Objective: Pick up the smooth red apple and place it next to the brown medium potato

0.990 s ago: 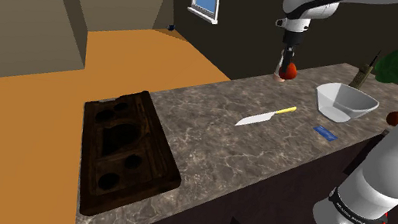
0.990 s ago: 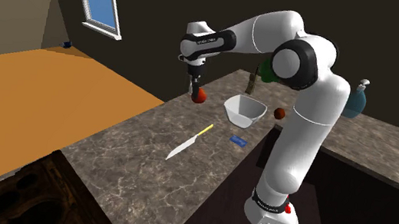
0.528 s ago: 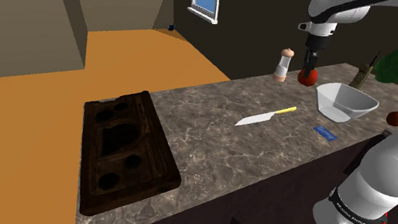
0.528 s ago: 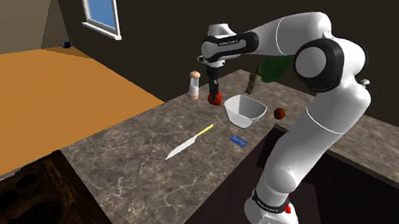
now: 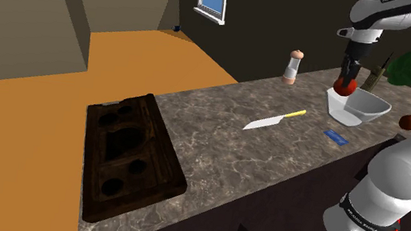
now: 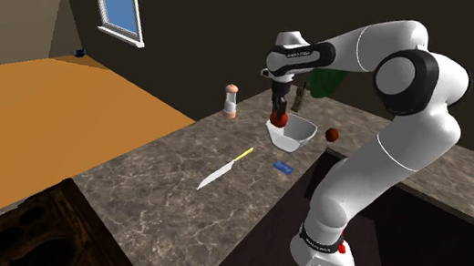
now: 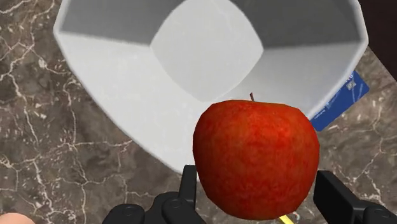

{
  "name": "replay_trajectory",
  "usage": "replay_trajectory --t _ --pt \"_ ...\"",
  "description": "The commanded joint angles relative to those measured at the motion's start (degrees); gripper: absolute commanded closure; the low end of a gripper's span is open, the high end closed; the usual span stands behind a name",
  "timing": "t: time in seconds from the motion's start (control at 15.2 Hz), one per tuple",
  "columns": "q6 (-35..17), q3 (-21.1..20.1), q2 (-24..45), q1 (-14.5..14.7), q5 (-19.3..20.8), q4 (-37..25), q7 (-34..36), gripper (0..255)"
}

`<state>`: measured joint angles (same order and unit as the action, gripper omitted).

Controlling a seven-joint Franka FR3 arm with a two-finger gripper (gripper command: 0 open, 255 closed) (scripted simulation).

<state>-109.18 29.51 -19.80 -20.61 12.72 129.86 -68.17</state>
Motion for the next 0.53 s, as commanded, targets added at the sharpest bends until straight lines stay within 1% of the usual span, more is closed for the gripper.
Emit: replay_trajectory --t 0.0,0.46 --pt "0.31 1.23 -1.94 -1.42 1.5 1.22 -1.89 255" --pt "1.14 6.74 -6.37 -6.38 6.29 3.08 -9.79 255"
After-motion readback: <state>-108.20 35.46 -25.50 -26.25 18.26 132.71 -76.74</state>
